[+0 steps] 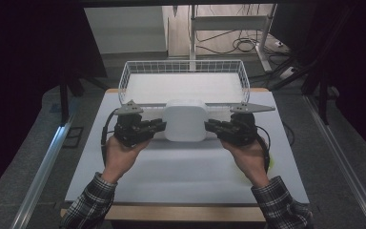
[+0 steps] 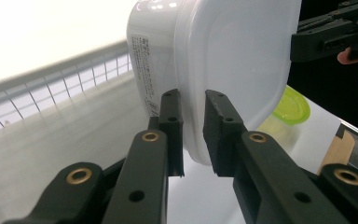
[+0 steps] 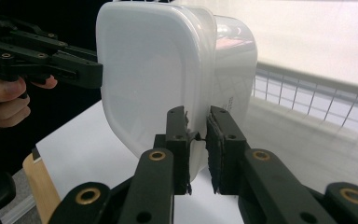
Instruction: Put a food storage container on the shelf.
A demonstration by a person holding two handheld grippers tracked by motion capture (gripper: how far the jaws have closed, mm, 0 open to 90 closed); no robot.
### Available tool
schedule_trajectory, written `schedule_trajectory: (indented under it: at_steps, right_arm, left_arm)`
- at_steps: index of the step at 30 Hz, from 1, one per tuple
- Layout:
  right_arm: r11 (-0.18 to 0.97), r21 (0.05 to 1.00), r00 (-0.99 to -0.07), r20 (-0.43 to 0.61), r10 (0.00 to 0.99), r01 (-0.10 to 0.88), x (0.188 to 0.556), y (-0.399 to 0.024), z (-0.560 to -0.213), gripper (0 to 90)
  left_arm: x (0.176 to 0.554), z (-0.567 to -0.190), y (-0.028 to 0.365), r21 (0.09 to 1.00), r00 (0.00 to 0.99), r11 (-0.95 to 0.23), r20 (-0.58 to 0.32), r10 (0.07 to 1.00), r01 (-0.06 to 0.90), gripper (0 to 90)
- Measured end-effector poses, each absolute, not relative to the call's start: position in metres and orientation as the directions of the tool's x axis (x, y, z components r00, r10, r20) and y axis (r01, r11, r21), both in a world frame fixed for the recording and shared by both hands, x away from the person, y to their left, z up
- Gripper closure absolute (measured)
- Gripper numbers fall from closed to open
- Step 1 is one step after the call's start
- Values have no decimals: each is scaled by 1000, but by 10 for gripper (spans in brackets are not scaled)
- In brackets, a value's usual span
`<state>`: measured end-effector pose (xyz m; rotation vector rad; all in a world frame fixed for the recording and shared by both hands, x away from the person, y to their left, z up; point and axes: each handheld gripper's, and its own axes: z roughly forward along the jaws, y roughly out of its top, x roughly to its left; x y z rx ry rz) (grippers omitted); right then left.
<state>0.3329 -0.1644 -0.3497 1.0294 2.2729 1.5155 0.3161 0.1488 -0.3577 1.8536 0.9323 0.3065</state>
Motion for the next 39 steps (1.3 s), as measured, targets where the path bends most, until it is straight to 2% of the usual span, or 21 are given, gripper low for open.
schedule_trajectory:
  at_steps: [25,39]
  right_arm:
    - [194,897,-725,178,666,398,364,-154,-311,792]
    - [164,895,-711,206,673,415,389,-151,-300,790]
  left_arm:
    - [345,-317,156,879,654,-187,-169,737,438,783]
    - [369,-305,159,884,641,-148,-197,742,443,784]
